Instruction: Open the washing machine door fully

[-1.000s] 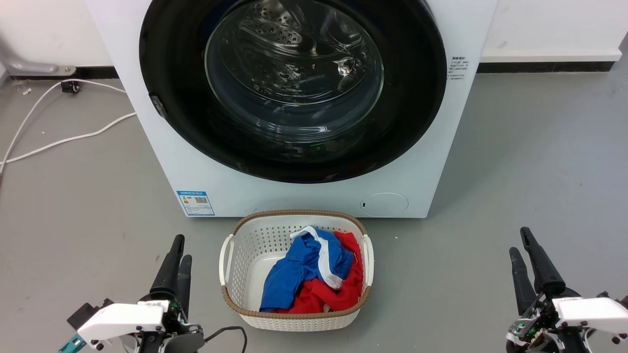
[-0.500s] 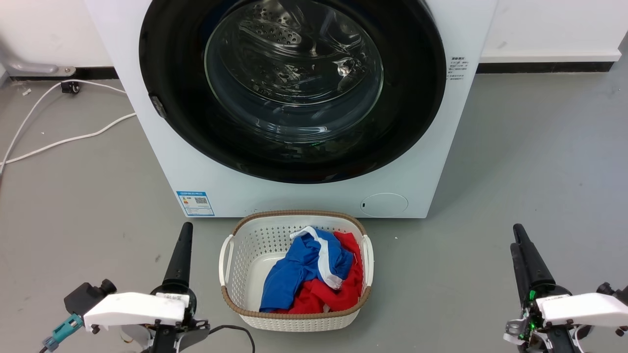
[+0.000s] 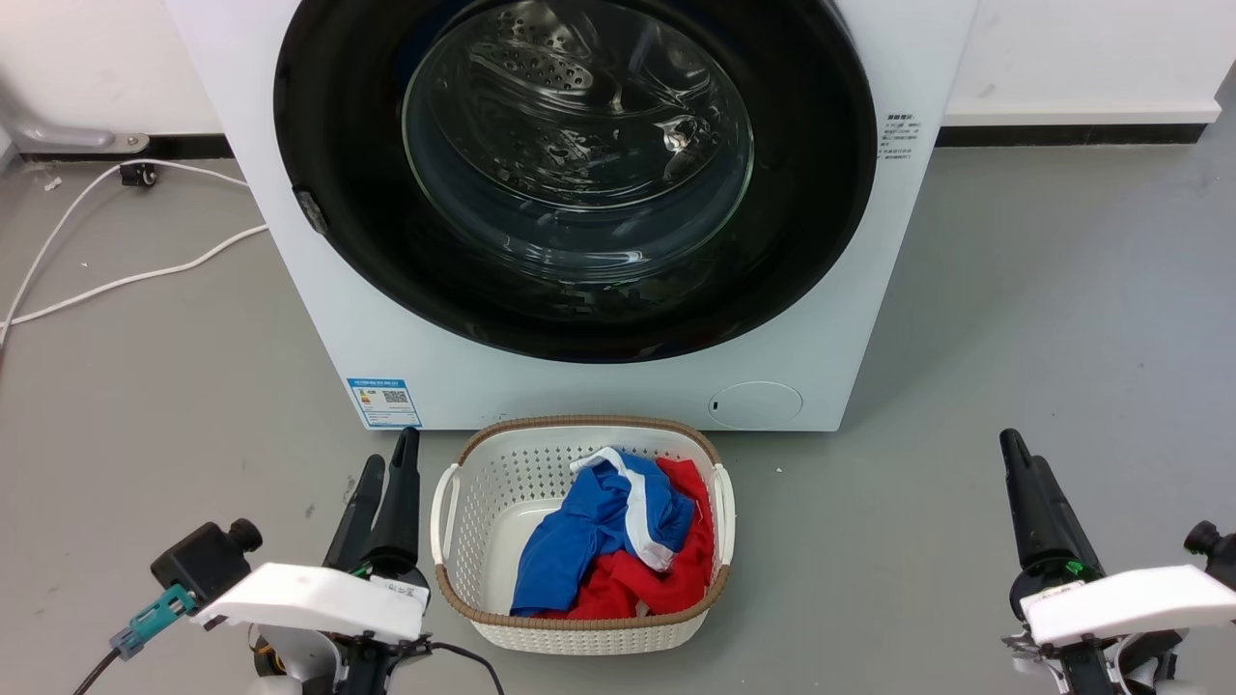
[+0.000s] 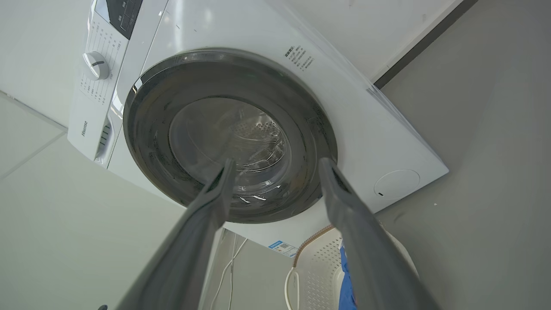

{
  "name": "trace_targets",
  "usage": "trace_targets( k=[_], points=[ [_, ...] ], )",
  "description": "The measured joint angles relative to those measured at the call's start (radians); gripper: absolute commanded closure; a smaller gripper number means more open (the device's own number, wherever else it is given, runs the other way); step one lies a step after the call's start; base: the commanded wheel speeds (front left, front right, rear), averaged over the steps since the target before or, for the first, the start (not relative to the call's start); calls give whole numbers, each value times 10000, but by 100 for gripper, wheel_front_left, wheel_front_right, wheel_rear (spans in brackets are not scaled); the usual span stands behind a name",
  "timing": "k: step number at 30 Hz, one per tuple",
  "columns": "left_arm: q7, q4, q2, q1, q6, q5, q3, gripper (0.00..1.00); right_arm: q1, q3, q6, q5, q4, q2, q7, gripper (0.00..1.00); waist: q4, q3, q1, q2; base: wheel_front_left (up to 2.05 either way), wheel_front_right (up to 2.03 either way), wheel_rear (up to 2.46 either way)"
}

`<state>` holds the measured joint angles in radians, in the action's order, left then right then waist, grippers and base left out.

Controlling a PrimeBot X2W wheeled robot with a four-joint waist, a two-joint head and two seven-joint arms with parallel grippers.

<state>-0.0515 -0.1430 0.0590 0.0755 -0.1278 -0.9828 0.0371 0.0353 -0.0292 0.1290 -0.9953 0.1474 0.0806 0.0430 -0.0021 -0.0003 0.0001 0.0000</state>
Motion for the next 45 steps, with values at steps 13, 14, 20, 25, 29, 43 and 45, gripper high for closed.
trace_targets(
  k=[13,14,20,25,29,43,45],
  points=[
    [-412,-90,268,28,136,2418,456,0,-402,25,2,2777,-746,-58,-96,0,-5,-40,0,0,0,0,0],
    [-441,-94,282,45,140,2579,497,0,-404,27,2,2945,-788,-67,-98,0,-7,-43,0,0,0,0,0],
    [-621,-128,428,82,226,3465,704,0,-585,12,2,3804,-1011,-113,-167,0,-23,-70,0,0,0,0,0],
    [-759,-198,546,100,268,4113,907,0,-658,-10,2,4491,-1168,-148,-226,0,-26,-96,0,0,0,0,0],
    [-861,-247,598,129,314,4587,1045,0,-817,-50,2,5037,-1285,-178,-230,0,-24,-108,0,0,0,0,0],
    [-1208,-476,830,284,401,5994,1494,0,-1032,-111,2,6638,-1628,-253,-303,0,-25,-122,0,0,0,0,0],
    [-1252,-523,846,292,414,6163,1530,0,-1071,-111,2,6811,-1672,-259,-303,0,-21,-128,0,0,0,0,0]
  ],
)
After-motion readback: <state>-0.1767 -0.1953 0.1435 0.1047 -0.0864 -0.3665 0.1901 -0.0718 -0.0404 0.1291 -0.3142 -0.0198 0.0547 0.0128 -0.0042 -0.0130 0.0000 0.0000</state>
